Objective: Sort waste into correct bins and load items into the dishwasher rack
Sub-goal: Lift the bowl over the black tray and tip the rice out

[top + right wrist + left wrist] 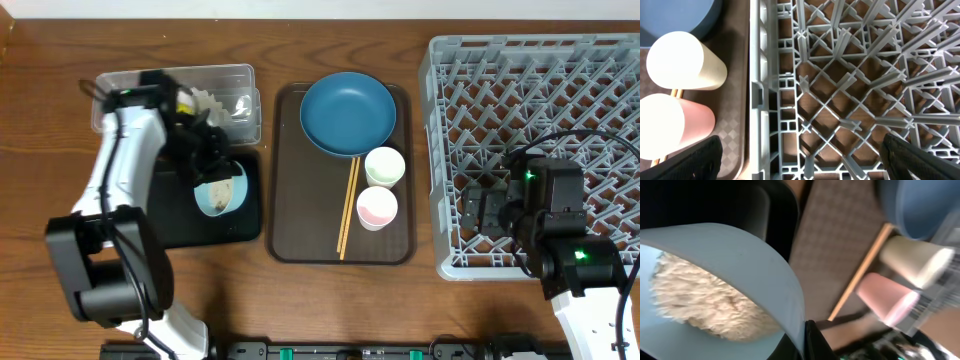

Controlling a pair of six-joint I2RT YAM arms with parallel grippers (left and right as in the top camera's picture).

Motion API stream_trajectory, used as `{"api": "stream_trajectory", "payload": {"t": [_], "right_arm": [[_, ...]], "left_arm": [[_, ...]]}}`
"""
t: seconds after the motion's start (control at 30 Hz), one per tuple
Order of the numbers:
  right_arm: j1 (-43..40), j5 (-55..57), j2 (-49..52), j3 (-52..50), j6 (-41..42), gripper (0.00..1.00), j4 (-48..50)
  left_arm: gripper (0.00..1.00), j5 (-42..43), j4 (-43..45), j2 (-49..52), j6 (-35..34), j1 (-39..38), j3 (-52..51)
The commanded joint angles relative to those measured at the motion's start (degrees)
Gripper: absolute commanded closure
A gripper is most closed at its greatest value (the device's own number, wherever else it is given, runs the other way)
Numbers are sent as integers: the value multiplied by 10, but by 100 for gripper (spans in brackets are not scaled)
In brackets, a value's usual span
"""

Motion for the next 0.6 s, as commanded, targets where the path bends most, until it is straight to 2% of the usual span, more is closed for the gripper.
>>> {"api": "stream_trajectory", "payload": {"t": [0.0,0.2,0.4,0.57], "right_arm": [[-5,0,0,12,-9,1,0],[-5,0,0,12,-9,1,0],[-5,0,0,12,-9,1,0],[-5,0,0,12,-9,1,0]], "left_arm": [[94,140,-4,-8,94,41,-15],[94,269,0,-7,165,113,-71],[94,331,-1,-7,217,179,-125],[94,371,0,-7,217,220,-146]]}}
